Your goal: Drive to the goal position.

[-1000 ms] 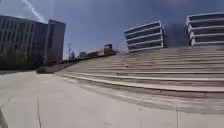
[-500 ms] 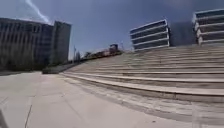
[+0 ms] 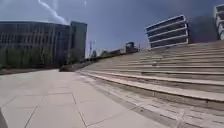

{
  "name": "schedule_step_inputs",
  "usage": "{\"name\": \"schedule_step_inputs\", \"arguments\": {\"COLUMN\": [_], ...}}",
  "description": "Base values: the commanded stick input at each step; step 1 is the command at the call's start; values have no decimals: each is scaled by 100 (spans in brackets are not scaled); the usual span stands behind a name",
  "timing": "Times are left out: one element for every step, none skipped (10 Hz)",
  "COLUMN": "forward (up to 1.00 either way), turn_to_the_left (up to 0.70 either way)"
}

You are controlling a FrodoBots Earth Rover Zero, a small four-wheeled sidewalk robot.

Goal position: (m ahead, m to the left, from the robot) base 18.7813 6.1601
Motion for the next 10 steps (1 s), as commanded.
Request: {"name": "schedule_step_inputs", "arguments": {"forward": [70, 70, 70, 70, 70, 70, 70, 70, 70, 70], "turn_to_the_left": [-4, -5, -2, 15, 30, 30, 30, 30, 30, 30]}}
